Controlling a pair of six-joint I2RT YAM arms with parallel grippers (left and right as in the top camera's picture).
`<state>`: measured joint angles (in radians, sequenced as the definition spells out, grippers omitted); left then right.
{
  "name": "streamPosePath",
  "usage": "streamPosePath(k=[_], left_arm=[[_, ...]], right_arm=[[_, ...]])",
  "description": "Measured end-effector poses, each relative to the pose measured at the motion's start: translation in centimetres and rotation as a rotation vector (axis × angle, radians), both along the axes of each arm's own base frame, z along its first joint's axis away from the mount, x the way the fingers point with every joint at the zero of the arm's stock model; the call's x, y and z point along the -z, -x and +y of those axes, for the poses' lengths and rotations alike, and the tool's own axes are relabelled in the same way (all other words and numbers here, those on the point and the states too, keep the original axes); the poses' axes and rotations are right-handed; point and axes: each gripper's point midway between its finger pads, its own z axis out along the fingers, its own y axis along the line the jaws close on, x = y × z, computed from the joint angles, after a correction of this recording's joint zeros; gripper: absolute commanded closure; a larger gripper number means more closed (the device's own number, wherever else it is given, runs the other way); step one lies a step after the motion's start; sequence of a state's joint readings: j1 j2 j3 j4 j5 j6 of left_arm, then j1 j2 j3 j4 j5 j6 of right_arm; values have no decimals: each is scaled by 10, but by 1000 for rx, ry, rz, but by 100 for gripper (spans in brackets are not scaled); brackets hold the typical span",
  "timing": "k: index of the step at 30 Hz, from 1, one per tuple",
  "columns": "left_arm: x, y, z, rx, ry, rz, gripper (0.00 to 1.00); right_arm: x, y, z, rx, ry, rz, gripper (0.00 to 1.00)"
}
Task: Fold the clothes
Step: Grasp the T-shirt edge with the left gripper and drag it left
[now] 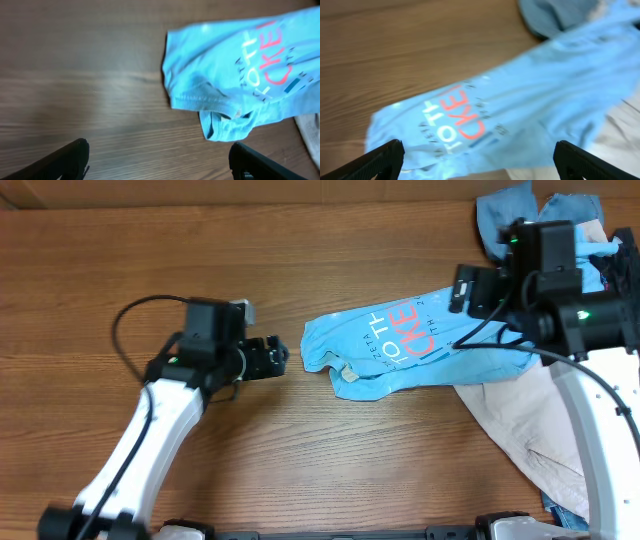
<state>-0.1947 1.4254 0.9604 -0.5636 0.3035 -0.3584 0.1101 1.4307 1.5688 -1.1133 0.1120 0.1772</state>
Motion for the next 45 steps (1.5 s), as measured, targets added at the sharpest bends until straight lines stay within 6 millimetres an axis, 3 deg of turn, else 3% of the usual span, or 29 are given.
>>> streamPosePath(k=[5, 10, 14, 19, 21, 25, 33, 35, 38, 41, 45], left_arm=[[41, -14, -31, -10, 87, 95, 11], [71, -33, -63, 7, 150, 95, 14], [89, -37, -74, -2, 174, 115, 16], [95, -46, -81, -30, 207, 113, 37], [97, -47, -82, -39, 212, 117, 50], [101, -50, -83, -50, 220, 119, 96], [102, -51, -81, -54, 221, 119, 96], [104, -49, -75, -63, 211, 133, 96], [99, -51, -43, -119, 185, 150, 96], [71, -65, 9, -200, 178, 85, 96], [17, -81, 101, -370, 162, -81, 96]], right_arm=[[4, 4, -30, 79, 0, 26, 0], [5, 5, -31, 77, -15, 34, 0], [6, 6, -31, 74, -18, 36, 0], [7, 7, -30, 73, -18, 47, 0], [7, 8, -30, 73, -18, 47, 0], [7, 8, -30, 72, -17, 47, 0], [8, 8, -30, 71, -16, 50, 0], [8, 9, -30, 71, -16, 52, 0], [9, 10, -31, 72, -16, 57, 0], [9, 10, -31, 71, -15, 58, 0], [9, 10, -31, 71, -15, 59, 0]])
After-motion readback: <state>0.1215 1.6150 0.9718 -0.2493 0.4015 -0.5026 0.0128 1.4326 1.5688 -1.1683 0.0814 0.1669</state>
